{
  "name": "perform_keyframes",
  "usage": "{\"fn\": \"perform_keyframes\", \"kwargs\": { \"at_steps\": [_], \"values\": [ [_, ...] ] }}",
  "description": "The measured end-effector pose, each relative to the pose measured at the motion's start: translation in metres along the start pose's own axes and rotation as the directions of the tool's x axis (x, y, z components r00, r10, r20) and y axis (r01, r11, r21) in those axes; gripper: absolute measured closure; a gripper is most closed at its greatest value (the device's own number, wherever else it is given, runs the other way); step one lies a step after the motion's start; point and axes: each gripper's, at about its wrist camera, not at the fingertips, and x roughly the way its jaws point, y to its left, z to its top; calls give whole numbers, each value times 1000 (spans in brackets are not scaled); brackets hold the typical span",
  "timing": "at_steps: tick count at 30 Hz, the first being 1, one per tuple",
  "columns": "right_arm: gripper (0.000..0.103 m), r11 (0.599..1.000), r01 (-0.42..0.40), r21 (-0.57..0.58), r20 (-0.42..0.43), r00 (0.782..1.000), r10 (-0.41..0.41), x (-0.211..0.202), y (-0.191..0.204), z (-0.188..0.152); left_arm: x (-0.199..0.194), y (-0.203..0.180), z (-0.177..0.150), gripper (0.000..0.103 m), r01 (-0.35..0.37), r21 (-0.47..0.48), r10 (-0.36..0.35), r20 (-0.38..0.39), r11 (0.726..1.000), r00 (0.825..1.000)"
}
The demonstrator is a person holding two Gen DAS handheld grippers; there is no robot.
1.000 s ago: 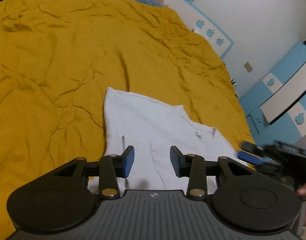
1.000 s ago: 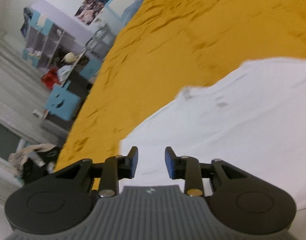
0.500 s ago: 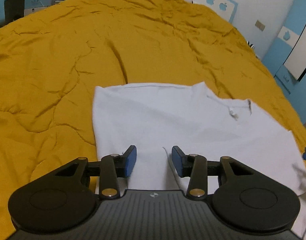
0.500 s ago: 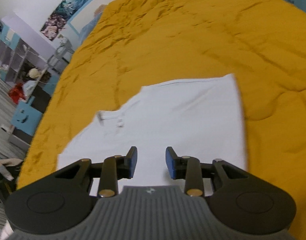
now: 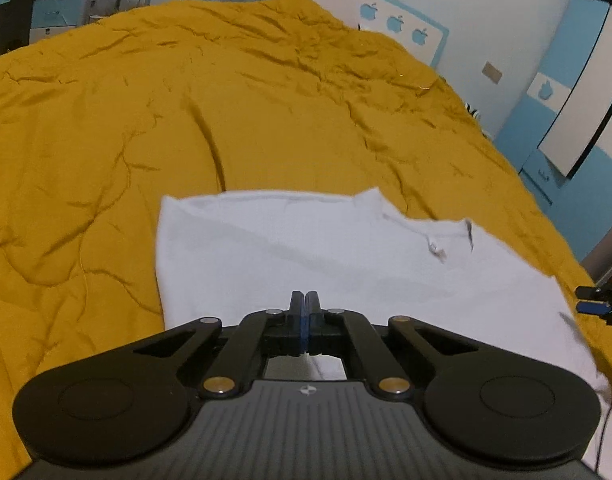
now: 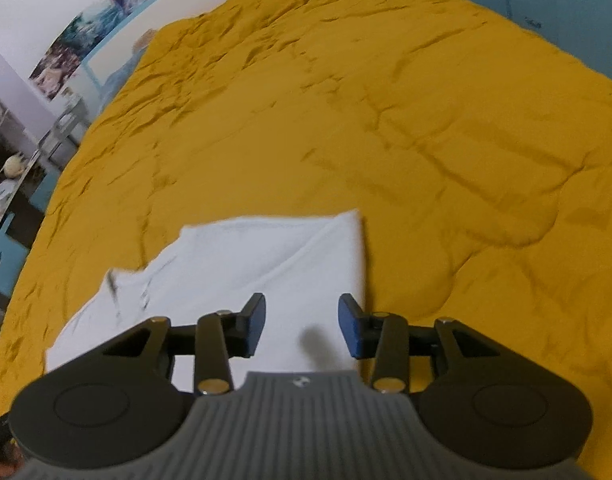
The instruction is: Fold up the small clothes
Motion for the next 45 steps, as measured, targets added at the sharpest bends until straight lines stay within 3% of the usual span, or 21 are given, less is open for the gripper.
{"fn": "perform_keyframes", "kwargs": {
  "at_steps": [7,9,11,17,20,24,27,28,29,32,34,40,45],
  "values": [
    [66,997,12,78,32,999,-15,11,-15,31,-1,1,12,103,-15,-25,15,-10,1000,1000],
    [66,996,20,89,24,999,-22,17,-15,36,-3,5,13,98,-40,-51,39,-13,998,999],
    [66,996,24,91,11,1000,-25,23,-12,37,-6,12,13,81,-51,-74,51,-7,996,999],
    [66,997,24,74,-17,1000,-23,36,-7,30,-4,24,12,58,-44,-92,42,-28,995,999],
    [66,997,5,78,-17,1000,-4,34,-8,26,7,15,8,55,-84,-40,81,-67,996,994],
    [66,997,-6,80,-20,1000,7,32,-11,24,15,-9,-6,55,-164,122,175,-85,979,981],
    [66,997,2,72,-23,1000,-1,33,-13,23,19,-16,-12,63,-187,184,203,-71,965,977],
    [68,998,6,69,-25,1000,-4,33,-13,23,19,-15,-12,75,-189,182,204,-65,965,977],
    [70,998,10,69,-24,1000,-9,34,-14,23,18,-15,-12,97,-184,178,197,-59,967,979],
    [84,997,16,72,-10,1000,-15,35,-15,23,7,-20,-10,96,-164,175,170,-16,971,985],
    [103,998,15,63,-1,1000,-15,35,-15,24,-4,-23,-4,96,-135,149,132,26,980,991],
    [103,999,8,32,73,997,-10,19,-15,31,-19,-27,24,97,-98,105,88,94,990,992],
    [103,997,40,68,45,998,-43,28,-28,34,22,-18,16,97,-141,106,146,-42,984,988]
  ]
}}
